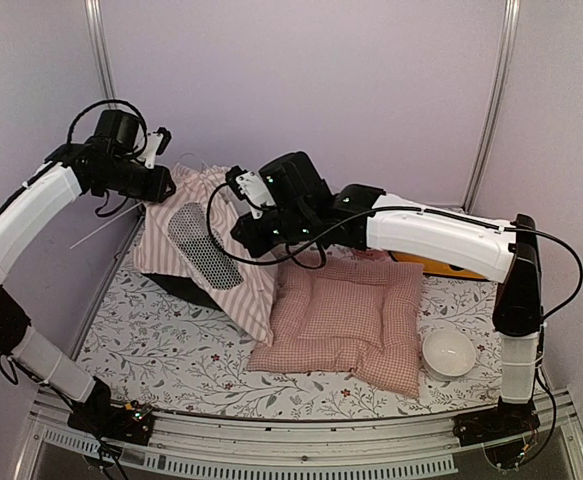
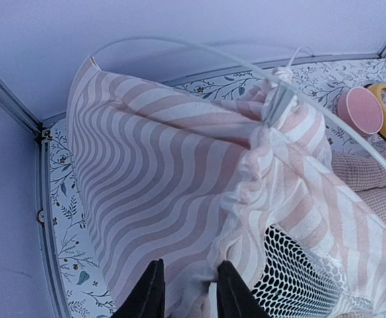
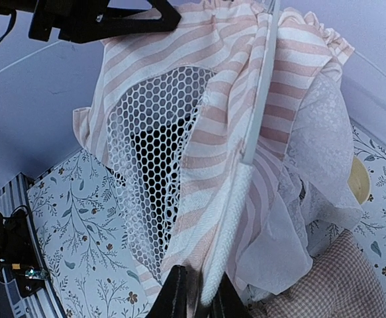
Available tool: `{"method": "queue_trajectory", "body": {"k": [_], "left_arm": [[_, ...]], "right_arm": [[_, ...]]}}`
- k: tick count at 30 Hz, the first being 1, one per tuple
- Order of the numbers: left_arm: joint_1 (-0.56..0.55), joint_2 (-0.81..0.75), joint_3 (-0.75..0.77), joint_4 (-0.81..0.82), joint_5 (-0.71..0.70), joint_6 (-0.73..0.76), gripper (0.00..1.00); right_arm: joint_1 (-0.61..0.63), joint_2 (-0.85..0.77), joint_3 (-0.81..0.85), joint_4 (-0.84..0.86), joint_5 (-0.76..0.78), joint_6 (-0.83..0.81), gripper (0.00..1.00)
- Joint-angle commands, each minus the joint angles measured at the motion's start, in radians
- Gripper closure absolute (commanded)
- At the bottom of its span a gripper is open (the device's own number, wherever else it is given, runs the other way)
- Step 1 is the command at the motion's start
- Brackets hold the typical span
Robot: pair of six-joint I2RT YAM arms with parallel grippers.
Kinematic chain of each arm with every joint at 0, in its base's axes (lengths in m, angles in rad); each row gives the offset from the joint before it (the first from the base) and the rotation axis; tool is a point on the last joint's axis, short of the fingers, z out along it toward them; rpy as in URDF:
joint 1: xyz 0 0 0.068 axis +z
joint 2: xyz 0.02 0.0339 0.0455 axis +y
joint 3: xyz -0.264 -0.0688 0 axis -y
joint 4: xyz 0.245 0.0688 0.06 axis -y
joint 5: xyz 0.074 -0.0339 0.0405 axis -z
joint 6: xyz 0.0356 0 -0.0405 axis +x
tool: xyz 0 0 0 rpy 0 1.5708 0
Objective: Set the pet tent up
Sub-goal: Pass from the right arm to the left
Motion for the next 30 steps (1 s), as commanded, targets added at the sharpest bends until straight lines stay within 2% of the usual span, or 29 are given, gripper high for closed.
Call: {"method": "queue_trajectory", "body": {"k": [1,2,4,8,12,16,19,23,27,30], "left_arm": [[-0.030,-0.021,-0.057,-0.066,-0.026,-0.001,0.78],[-0.034,-0.028,-0.065,-0.063,-0.028,-0.003,0.83],[-0.041,-0.043,-0.080,-0.061,-0.044,-0.011,1.00],[-0.052,-0.099,-0.144,-0.061,-0.117,-0.042,1.00],[-0.055,-0.212,-0.265,0.001,-0.124,-0.077,1.00],[-0.058,-0.338,-0.352,0.097,-0.009,-0.049,1.00],[-0.065,-0.411,-0.382,0.154,0.059,-0.015,1.00],[-0.066,-0.471,-0.404,0.206,0.127,0.006,1.00],[-0.066,-0.502,-0.403,0.236,0.139,0.016,1.00],[-0.066,-0.516,-0.384,0.242,0.138,0.020,1.00]], "right_arm": [[-0.016,-0.051,-0.007,0.034,0.001,-0.022,0.86],[-0.016,-0.052,-0.007,0.033,0.002,-0.023,0.86],[-0.019,-0.054,-0.008,0.031,0.007,-0.026,0.85],[-0.046,-0.069,-0.021,0.028,-0.001,-0.030,0.82],[-0.076,-0.085,-0.032,0.030,-0.042,-0.025,0.68],[-0.081,-0.101,-0.025,0.038,-0.095,-0.043,0.39],[-0.092,-0.122,-0.009,0.046,-0.118,-0.055,0.27],[-0.173,-0.156,0.002,0.063,-0.214,-0.006,0.23],[-0.259,-0.177,-0.002,0.095,-0.342,0.069,0.23],[-0.287,-0.187,-0.010,0.106,-0.355,0.086,0.22]]}}
